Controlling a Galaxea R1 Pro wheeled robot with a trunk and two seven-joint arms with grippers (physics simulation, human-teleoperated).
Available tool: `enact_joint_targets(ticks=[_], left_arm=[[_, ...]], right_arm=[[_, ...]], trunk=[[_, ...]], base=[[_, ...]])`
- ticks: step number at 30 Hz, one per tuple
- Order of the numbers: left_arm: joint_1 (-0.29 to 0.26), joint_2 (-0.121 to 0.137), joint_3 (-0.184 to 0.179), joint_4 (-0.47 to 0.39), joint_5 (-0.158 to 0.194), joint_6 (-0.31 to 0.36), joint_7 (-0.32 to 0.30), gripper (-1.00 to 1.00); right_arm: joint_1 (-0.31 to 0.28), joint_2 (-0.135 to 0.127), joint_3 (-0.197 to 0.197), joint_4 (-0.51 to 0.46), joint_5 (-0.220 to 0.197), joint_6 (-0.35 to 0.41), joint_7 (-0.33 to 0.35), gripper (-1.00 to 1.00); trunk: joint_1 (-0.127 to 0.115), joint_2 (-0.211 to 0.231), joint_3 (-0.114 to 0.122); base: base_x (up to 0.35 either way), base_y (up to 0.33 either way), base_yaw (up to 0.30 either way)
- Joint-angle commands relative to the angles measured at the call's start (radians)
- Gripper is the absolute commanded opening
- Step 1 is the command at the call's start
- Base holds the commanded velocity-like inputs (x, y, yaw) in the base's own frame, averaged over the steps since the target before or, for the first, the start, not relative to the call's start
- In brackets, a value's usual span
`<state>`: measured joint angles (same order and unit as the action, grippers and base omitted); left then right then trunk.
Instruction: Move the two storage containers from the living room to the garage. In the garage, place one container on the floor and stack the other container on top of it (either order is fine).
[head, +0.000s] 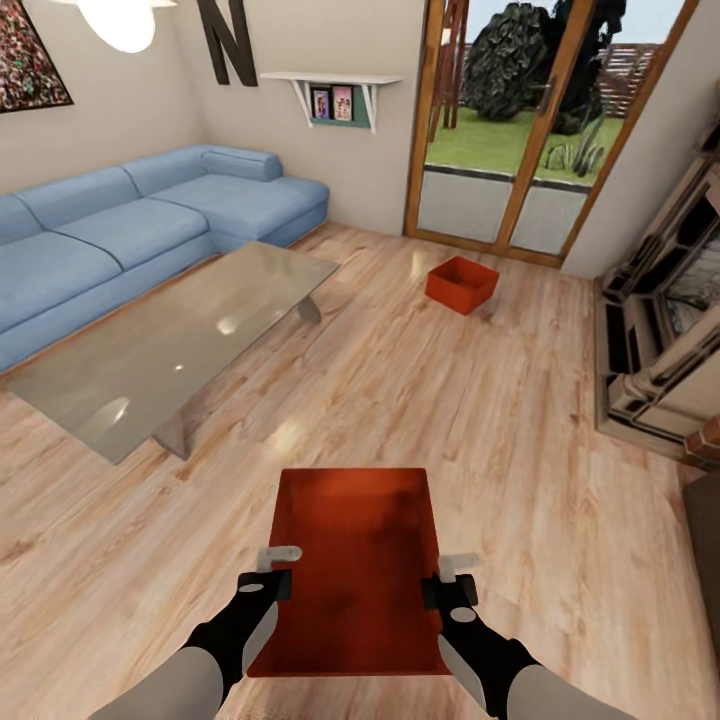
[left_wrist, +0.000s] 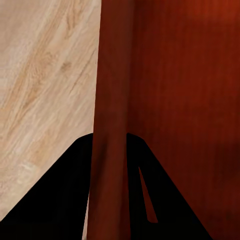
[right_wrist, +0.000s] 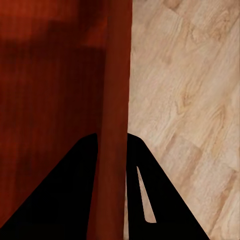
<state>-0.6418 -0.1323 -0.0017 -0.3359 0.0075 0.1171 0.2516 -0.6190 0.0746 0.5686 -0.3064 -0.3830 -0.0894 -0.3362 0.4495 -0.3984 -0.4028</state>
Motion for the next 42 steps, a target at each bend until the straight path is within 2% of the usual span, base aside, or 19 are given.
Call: enact_joint_targets(ticks=[1,42], left_arm=[[0.001,0.005,0.006,0.0,-0.007,0.009,0.013,-1.0],[0.001,0.005,0.006,0.002,-0.007,0.004,0.014,-1.0]], right_arm=[[-0.002,-0.001,-0.023,-0.002,0.008,-0.009,-0.017,-1.0],[-0.002,-0.001,-0.023,-0.002,0.009,-0.009,-0.016,-1.0]], trunk=[[0.0,-0.002,-0.001],[0.0,-0.002,-0.001]], base=[[0.0,0.0,0.254],[0.0,0.0,0.232]])
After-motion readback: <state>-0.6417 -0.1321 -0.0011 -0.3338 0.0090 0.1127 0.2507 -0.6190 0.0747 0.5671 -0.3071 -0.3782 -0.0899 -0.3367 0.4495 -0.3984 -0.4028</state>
